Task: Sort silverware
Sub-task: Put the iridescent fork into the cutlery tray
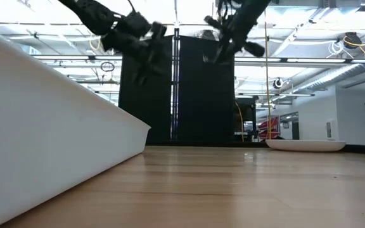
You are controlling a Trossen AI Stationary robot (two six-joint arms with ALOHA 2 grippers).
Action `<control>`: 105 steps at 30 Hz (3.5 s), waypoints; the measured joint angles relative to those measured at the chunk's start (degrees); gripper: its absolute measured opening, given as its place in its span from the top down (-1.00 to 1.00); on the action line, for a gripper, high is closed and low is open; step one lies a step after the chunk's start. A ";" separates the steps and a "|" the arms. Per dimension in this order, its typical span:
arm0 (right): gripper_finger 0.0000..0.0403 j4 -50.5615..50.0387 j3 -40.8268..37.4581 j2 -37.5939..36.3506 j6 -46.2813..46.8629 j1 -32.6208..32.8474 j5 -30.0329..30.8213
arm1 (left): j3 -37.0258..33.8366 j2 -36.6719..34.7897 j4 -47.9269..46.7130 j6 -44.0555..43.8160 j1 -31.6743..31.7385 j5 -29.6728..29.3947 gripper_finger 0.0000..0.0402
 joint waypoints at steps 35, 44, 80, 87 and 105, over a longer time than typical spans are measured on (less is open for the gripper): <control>1.00 3.24 0.02 -1.54 -5.81 4.47 -10.96 | -0.32 2.85 27.20 -20.23 -12.76 -28.19 0.16; 1.00 3.87 0.02 -1.54 -5.74 5.06 -11.95 | -0.32 2.85 27.20 -20.31 -13.23 -29.19 0.16; 0.28 -7.04 0.04 -10.59 -15.73 4.62 -5.06 | -0.30 0.70 8.50 -15.48 -6.58 2.07 0.99; 0.28 -17.43 0.02 -10.89 -16.55 6.59 1.59 | -0.32 -3.22 -17.84 -11.51 -14.36 4.97 0.99; 0.34 -3.29 -13.44 -10.87 -14.08 10.15 -10.73 | -15.52 -28.91 -42.01 -52.73 -51.65 -23.88 0.99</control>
